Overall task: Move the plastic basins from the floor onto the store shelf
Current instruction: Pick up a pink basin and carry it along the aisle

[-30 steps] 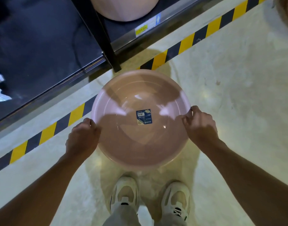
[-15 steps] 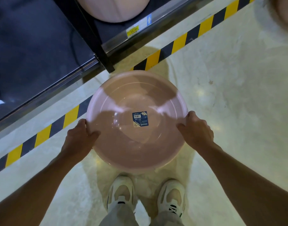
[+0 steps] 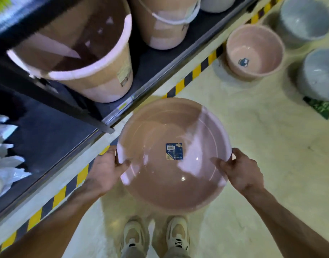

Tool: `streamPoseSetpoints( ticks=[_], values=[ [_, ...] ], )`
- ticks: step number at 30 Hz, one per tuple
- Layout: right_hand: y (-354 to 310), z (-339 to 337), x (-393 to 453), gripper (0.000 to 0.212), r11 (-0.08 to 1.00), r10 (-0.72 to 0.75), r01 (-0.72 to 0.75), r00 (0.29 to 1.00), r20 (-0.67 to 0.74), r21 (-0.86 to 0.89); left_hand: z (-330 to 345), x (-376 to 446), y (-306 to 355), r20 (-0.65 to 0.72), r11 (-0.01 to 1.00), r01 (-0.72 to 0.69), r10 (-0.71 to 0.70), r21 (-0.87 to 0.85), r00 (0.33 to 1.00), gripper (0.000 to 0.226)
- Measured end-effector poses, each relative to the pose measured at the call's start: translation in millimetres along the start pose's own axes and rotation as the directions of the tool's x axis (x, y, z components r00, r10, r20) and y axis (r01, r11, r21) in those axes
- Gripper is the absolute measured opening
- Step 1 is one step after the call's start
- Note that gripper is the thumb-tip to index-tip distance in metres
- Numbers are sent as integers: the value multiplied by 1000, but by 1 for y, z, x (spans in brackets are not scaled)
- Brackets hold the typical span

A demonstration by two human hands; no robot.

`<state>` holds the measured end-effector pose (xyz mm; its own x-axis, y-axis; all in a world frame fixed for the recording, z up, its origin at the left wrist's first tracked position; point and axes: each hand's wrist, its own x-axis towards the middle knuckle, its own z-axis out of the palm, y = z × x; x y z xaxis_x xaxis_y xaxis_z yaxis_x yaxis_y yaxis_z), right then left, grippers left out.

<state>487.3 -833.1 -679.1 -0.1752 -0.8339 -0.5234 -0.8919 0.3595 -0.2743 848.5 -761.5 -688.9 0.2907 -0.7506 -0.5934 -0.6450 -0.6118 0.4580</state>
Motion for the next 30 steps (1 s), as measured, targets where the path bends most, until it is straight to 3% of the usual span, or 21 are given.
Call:
streamPoseSetpoints(
  ticks=[8, 14, 23, 30],
  values=[
    [39, -134, -6, 39, 991, 91, -83, 994, -68, 108, -42, -11, 162, 66, 989, -138, 135, 49, 989, 16],
    [70, -203, 18, 37, 975, 164, -144, 980, -110, 170, -35, 4, 259, 92, 971, -229, 223, 63, 971, 15],
    [97, -225, 117, 39, 930, 324, -297, 941, -101, 215, 17, 101, 340, 173, 957, -251, 225, 148, 959, 16],
    [106, -243, 195, 43, 932, 330, -307, 939, -101, 191, 37, 173, 398, 208, 939, -286, 246, 191, 947, 25]
  ],
)
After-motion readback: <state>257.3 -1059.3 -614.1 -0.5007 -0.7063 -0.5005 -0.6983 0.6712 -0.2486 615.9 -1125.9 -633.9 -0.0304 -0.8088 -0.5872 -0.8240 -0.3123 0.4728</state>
